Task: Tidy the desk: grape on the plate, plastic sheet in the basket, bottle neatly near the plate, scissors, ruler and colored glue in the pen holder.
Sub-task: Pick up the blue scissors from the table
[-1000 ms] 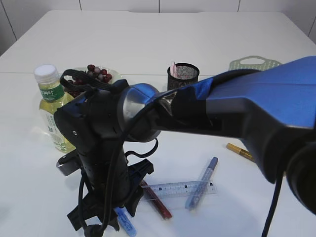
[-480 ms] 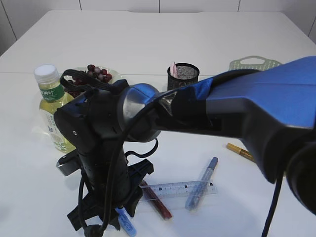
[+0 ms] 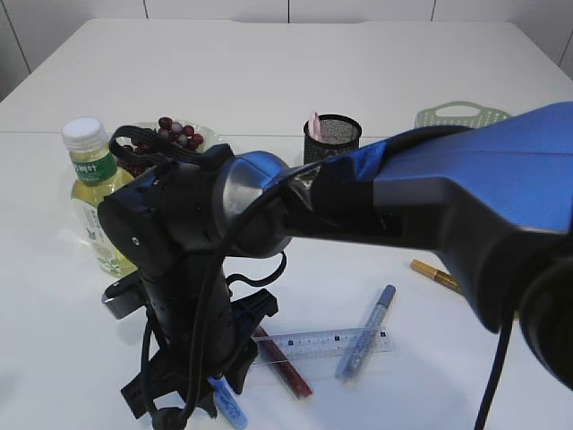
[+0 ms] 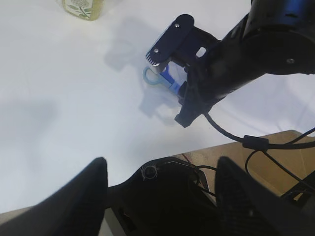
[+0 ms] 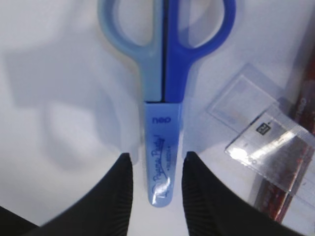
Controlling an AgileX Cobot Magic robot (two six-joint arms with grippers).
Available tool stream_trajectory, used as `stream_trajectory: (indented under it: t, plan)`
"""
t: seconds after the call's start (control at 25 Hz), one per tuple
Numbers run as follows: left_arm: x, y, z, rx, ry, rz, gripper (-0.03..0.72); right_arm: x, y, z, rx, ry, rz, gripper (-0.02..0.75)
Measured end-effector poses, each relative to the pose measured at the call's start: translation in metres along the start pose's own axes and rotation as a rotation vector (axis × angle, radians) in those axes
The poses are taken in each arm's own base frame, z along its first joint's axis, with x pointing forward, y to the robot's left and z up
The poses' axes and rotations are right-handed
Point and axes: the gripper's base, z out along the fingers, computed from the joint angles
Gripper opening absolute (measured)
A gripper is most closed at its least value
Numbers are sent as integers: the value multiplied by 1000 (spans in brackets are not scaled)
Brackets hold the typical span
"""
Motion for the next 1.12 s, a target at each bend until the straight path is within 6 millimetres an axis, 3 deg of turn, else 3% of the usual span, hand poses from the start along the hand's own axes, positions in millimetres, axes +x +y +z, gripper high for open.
stream_trajectory:
  t: [1.12]
  plan:
    - [0,0,0,0,0,0,498,-2,0,8,-2,-1,1,279]
